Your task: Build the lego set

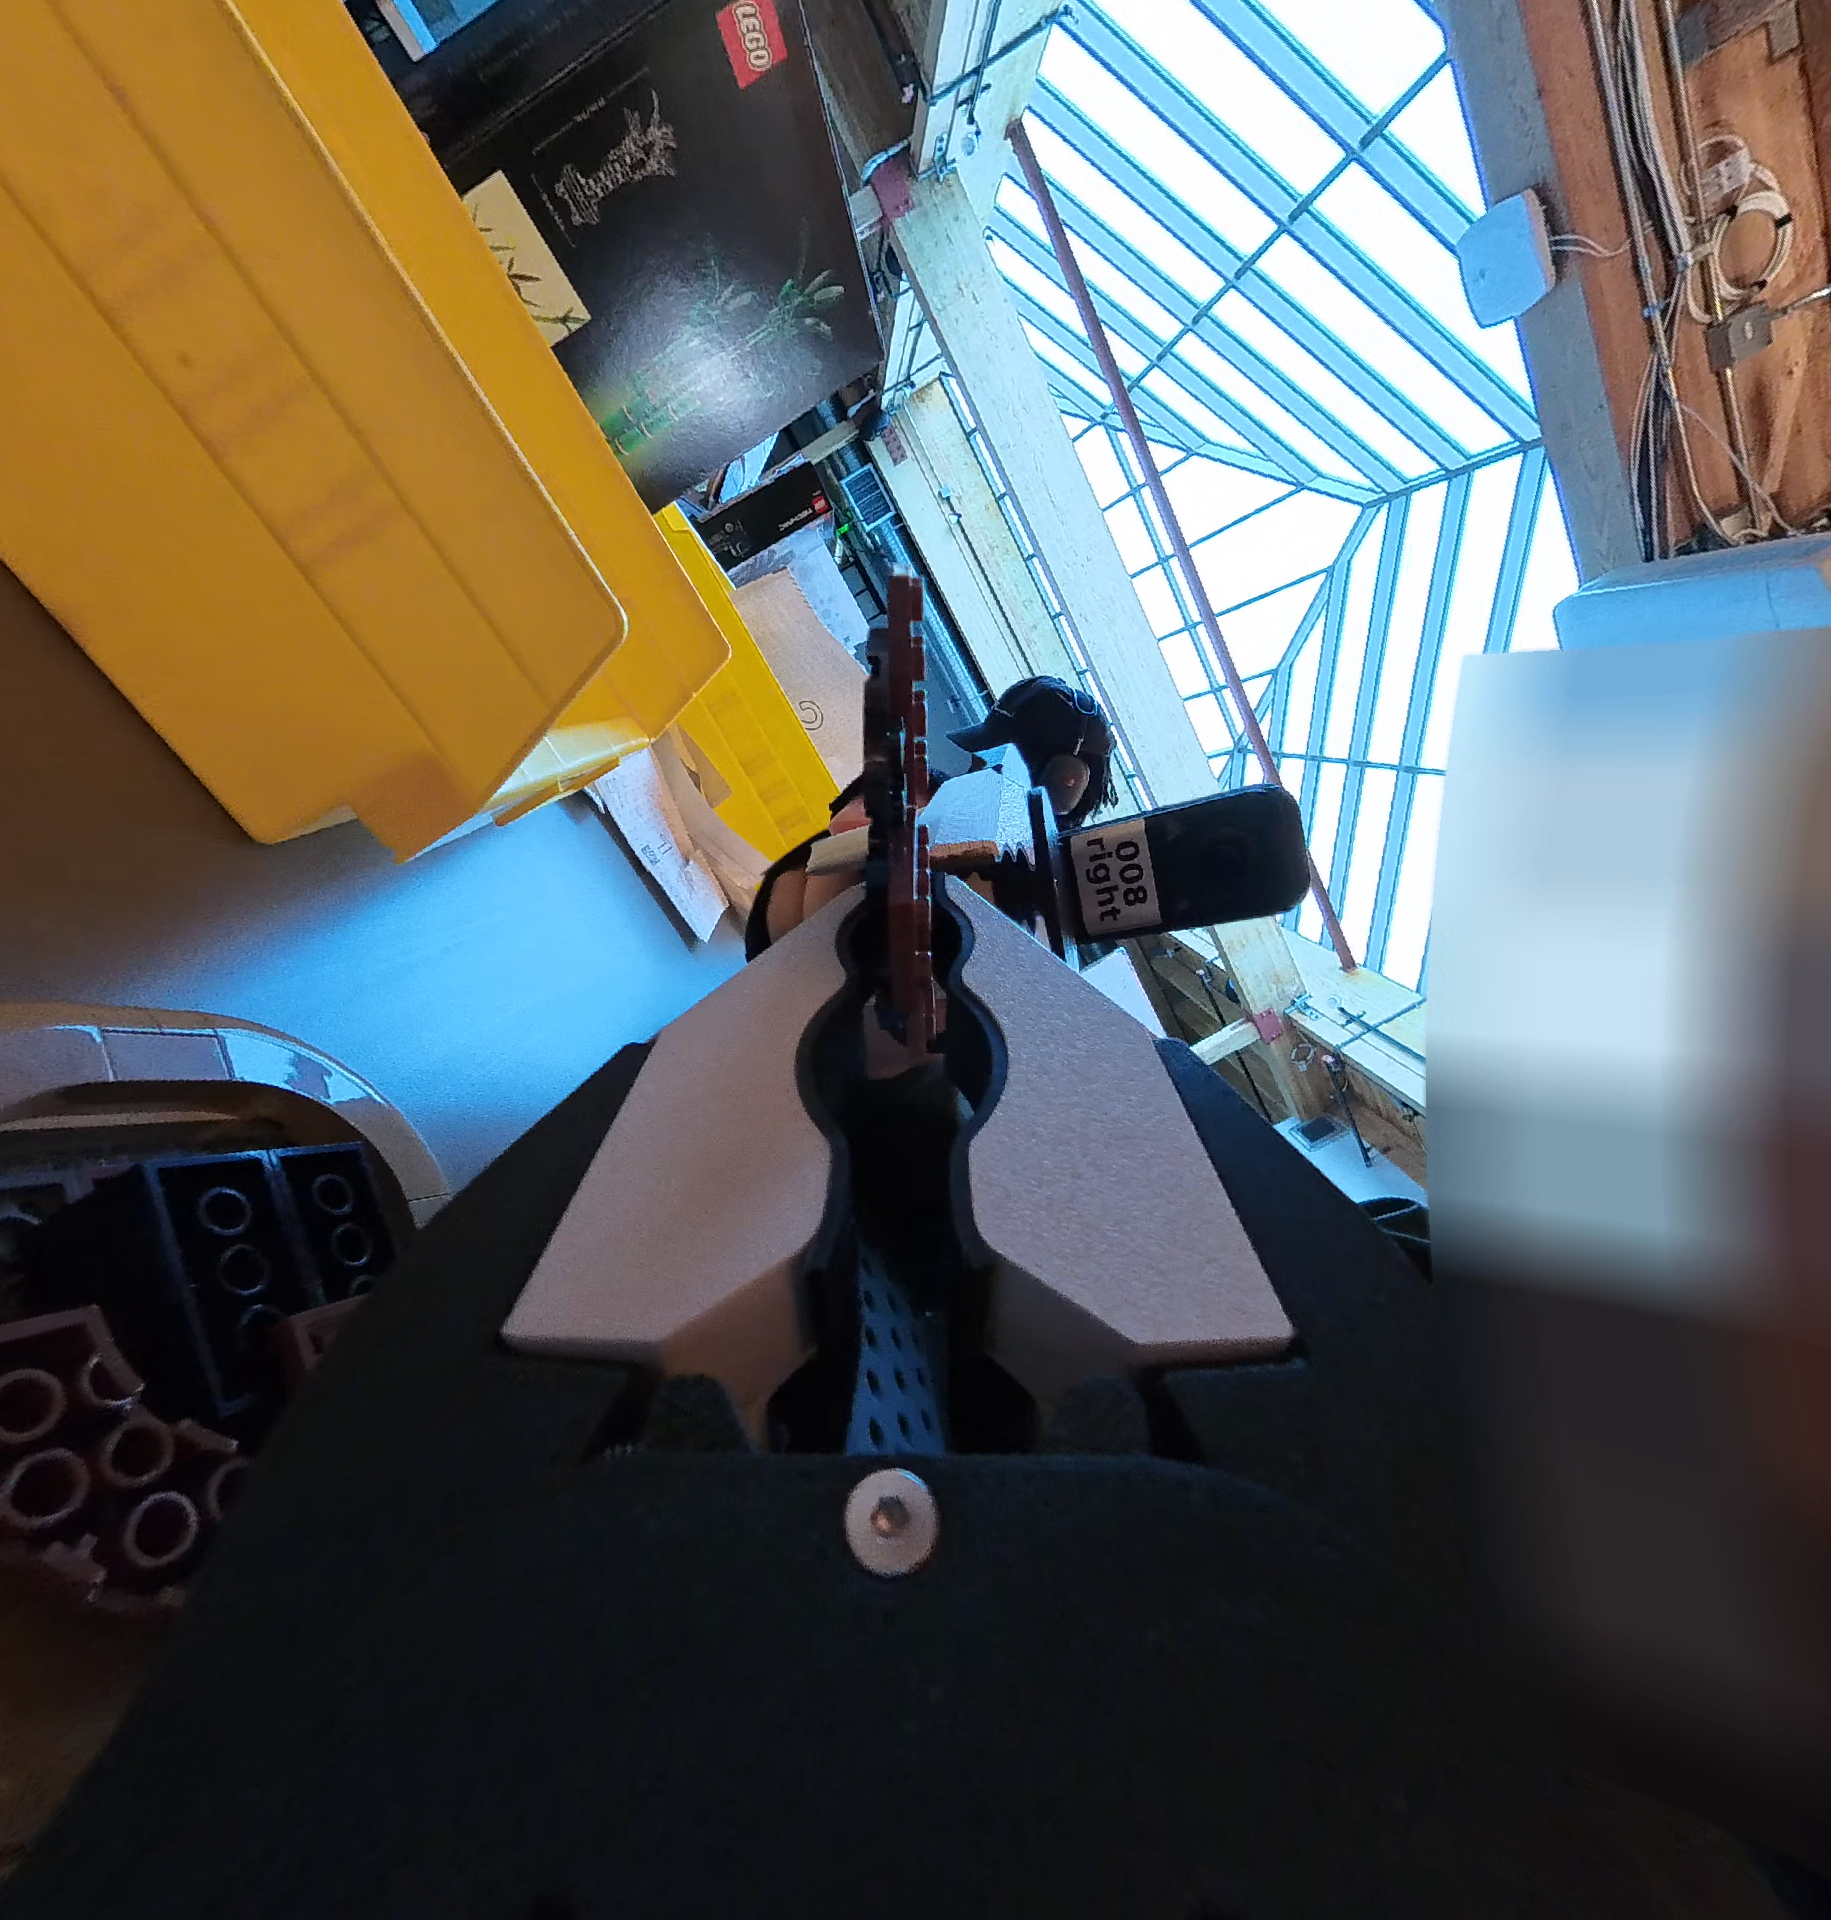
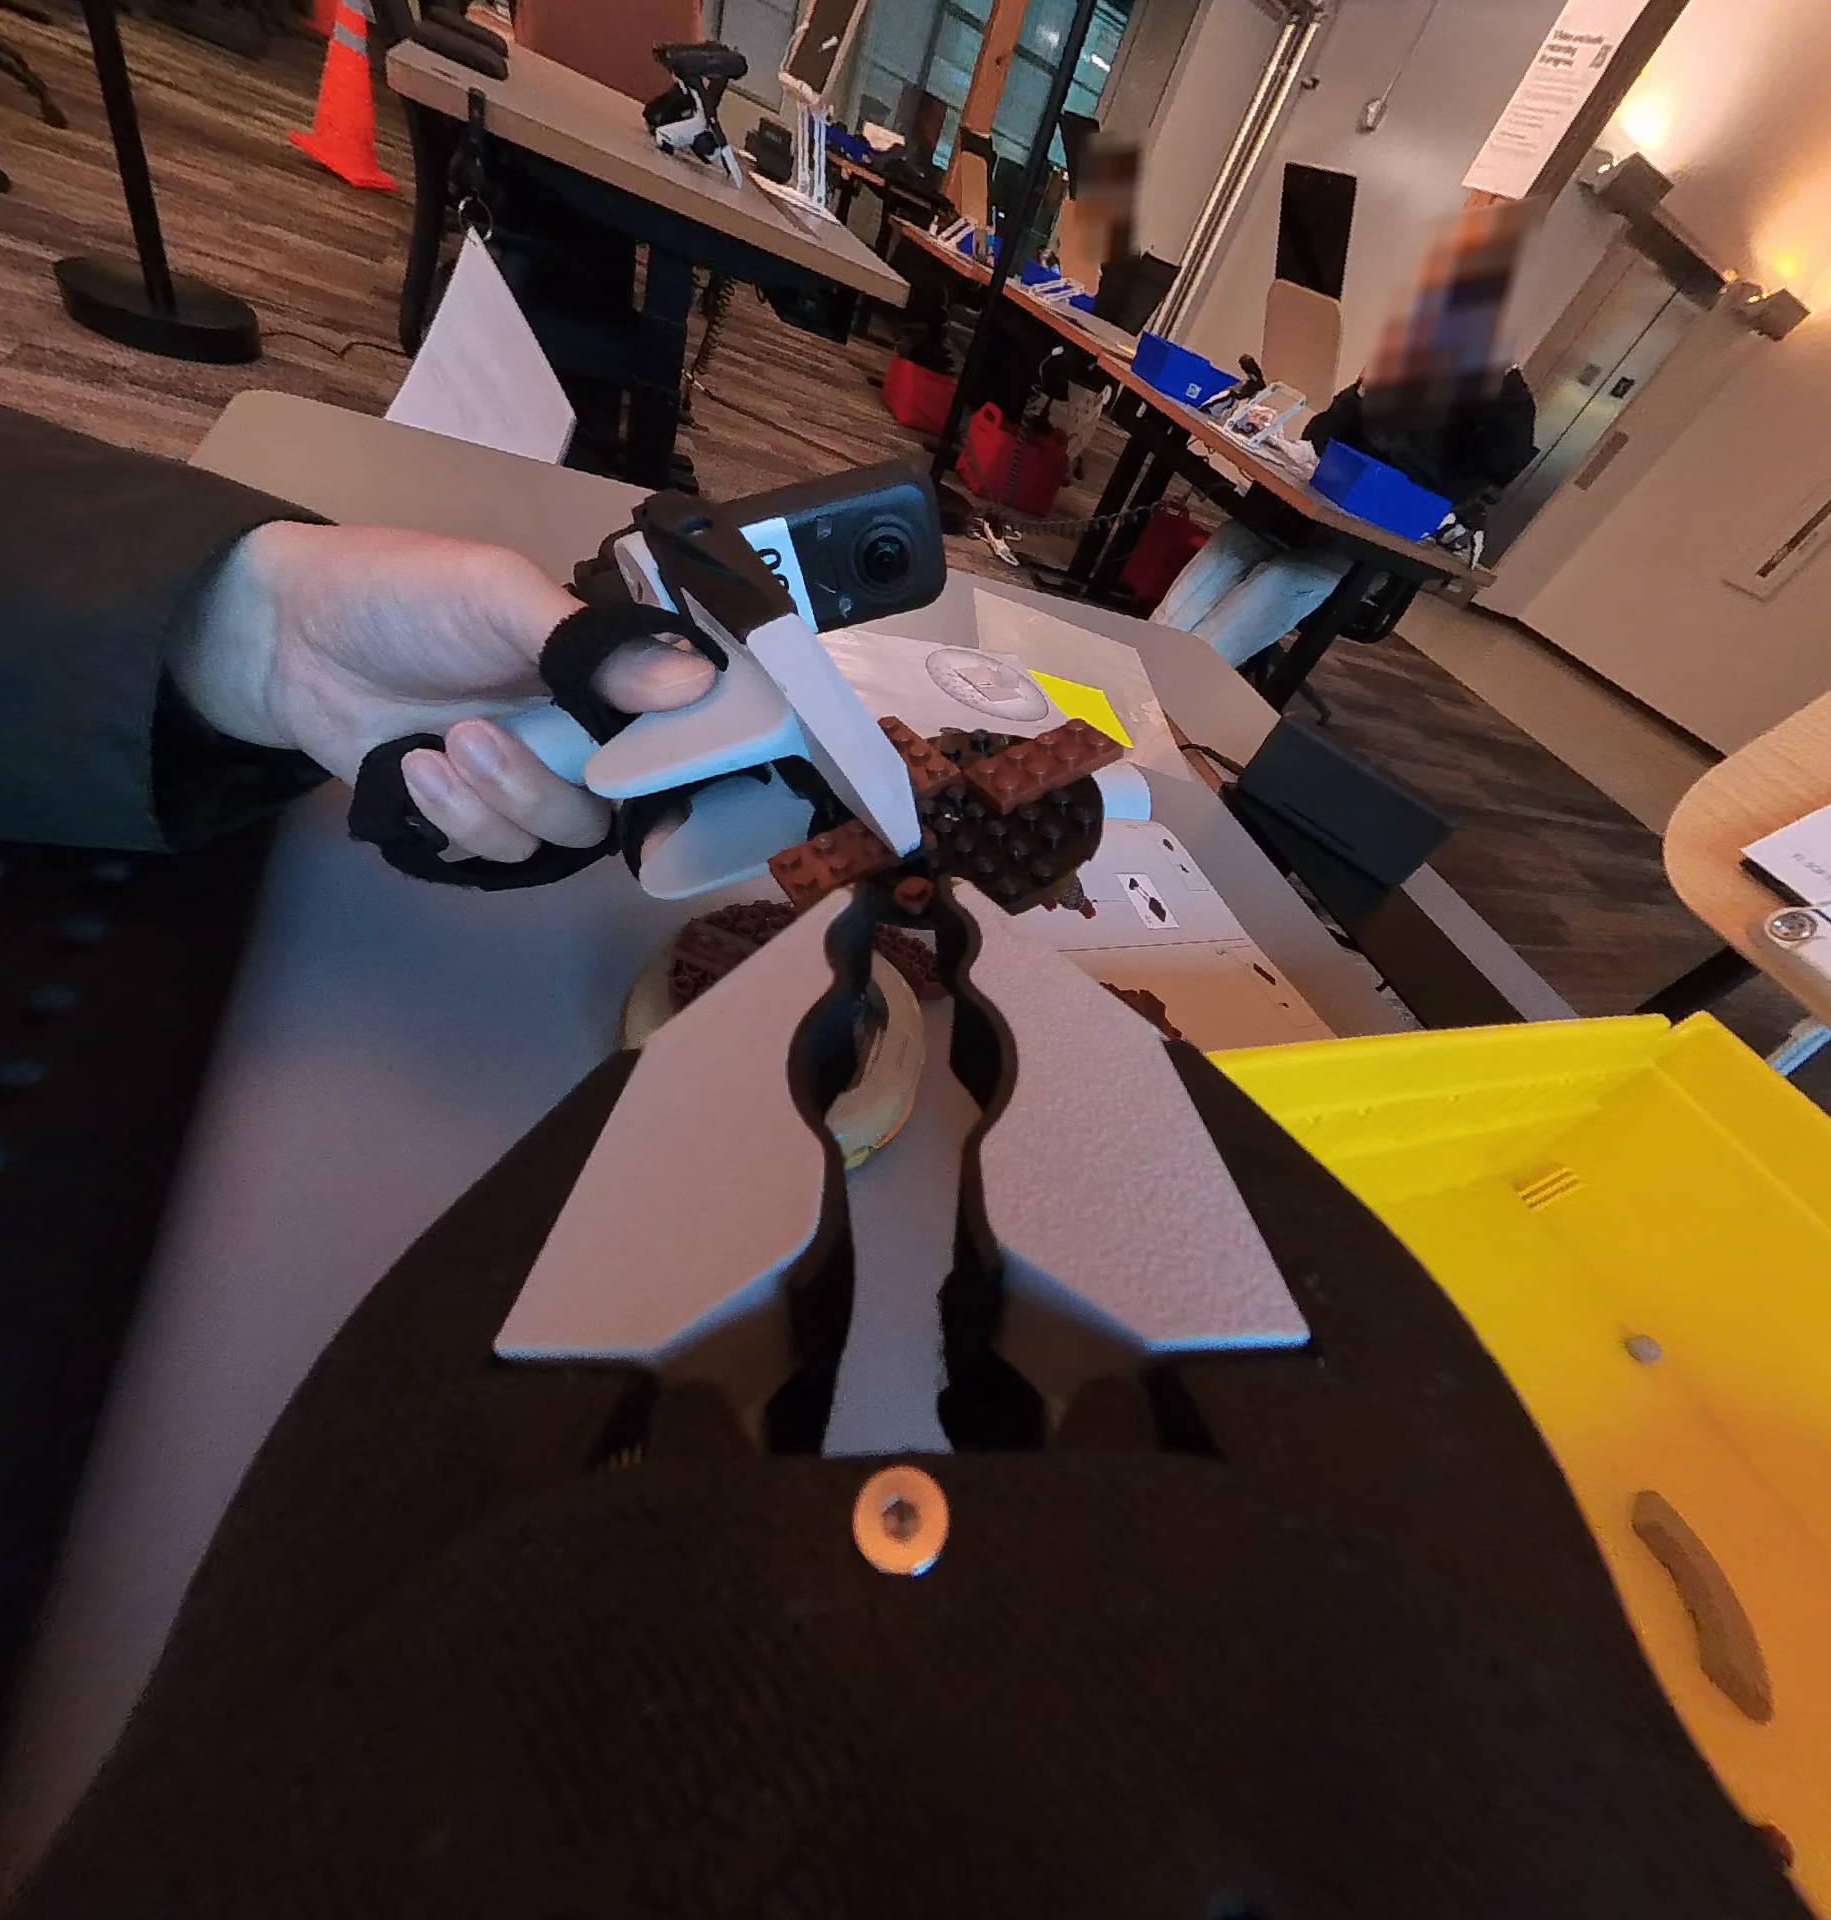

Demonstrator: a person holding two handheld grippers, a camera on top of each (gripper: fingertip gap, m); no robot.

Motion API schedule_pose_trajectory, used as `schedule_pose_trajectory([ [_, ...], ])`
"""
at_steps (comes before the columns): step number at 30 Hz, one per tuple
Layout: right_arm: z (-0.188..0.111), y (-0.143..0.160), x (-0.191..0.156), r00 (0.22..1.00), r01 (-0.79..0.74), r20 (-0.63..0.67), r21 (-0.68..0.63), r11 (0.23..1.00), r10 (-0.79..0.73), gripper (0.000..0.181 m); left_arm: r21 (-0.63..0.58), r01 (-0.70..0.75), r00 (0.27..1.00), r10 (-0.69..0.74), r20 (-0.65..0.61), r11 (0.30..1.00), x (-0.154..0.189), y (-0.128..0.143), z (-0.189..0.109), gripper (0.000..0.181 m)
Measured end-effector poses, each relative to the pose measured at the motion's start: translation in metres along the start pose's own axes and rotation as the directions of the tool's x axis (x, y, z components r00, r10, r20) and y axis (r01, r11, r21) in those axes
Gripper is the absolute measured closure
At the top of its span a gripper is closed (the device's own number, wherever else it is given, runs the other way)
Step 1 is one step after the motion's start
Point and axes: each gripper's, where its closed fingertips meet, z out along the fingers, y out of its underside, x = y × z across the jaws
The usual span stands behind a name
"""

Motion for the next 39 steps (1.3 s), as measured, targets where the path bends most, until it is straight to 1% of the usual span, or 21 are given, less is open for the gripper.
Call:
schedule_pose_trajectory([
  [3, 0.001, 0.0, 0.003, 1.0, -0.022, -0.019, 0.0, 1.0, 0.022, 0.176, 0.002, -0.007, 1.0, 0.007, 0.01, 1.0, -0.001, 0.0, 0.0, 0.175],
  [7, 0.002, 0.001, 0.004, 0.999, -0.025, -0.038, 0.003, 1.0, 0.025, 0.176, 0.011, -0.001, 1.0, 0.001, 0.014, 1.0, -0.002, -0.001, -0.001, 0.175],
  [13, 0.007, 0.009, 0.005, 0.991, 0.092, -0.091, -0.076, 0.993, -0.099, 0.176, 0.018, 0.026, 0.998, -0.027, 0.055, 0.999, -0.009, -0.001, -0.002, 0.174],
  [16, 0.007, 0.006, 0.005, 0.992, 0.08, -0.091, -0.076, 0.994, -0.087, 0.176, 0.022, 0.068, 0.997, -0.068, 0.022, 0.997, -0.005, -0.002, -0.003, 0.174],
  [22, 0.001, -0.009, 0.003, 0.991, 0.101, -0.091, -0.017, 0.995, -0.102, 0.177, 0.003, 0.031, 0.999, -0.031, -0.044, 1.0, 0.01, 0.0, 0.0, 0.175],
  [26, -0.001, -0.012, 0.003, 0.998, 0.015, -0.054, 0.019, 1.0, -0.014, 0.177, -0.011, -0.033, 0.999, 0.032, -0.028, 0.999, 0.013, 0.0, 0.0, 0.175],
  [29, -0.001, -0.013, 0.002, 0.999, -0.015, -0.04, 0.037, 0.999, 0.017, 0.178, -0.015, -0.054, 0.998, 0.054, -0.02, 0.998, 0.013, 0.0, 0.0, 0.175],
  [32, 0.0, -0.013, 0.003, 0.99, -0.138, 0.013, 0.063, 0.988, 0.137, 0.178, -0.016, -0.095, 0.995, 0.095, 0.009, 0.995, 0.012, -0.001, 0.0, 0.175],
  [33, 0.0, -0.014, 0.003, 0.98, -0.197, 0.042, 0.08, 0.977, 0.194, 0.178, -0.03, -0.107, 0.993, 0.109, 0.042, 0.994, 0.008, 0.001, 0.0, 0.175],
  [34, -0.002, -0.019, 0.007, 0.962, -0.27, 0.062, 0.117, 0.956, 0.264, 0.179, -0.079, -0.139, 0.982, 0.148, 0.115, 0.987, -0.003, 0.007, 0.0, 0.175],
  [35, -0.007, -0.027, 0.014, 0.94, -0.339, 0.087, 0.168, 0.926, 0.329, 0.18, -0.105, -0.164, 0.975, 0.177, 0.131, 0.981, -0.006, 0.012, 0.002, 0.175],
  [37, -0.019, -0.04, 0.026, 0.907, -0.42, 0.135, 0.247, 0.873, 0.398, 0.178, -0.081, -0.101, 0.994, 0.104, 0.033, 0.992, 0.007, 0.012, 0.007, 0.175],
  [38, -0.023, -0.042, 0.027, 0.884, -0.465, 0.182, 0.256, 0.847, 0.43, 0.179, -0.058, -0.065, 0.998, 0.066, 0.006, 0.996, 0.009, 0.008, 0.005, 0.175],
  [39, -0.023, -0.038, 0.026, 0.841, -0.534, 0.246, 0.225, 0.815, 0.483, 0.178, -0.036, -0.052, 0.999, 0.051, -0.005, 0.998, 0.01, 0.004, 0.002, 0.175],
])
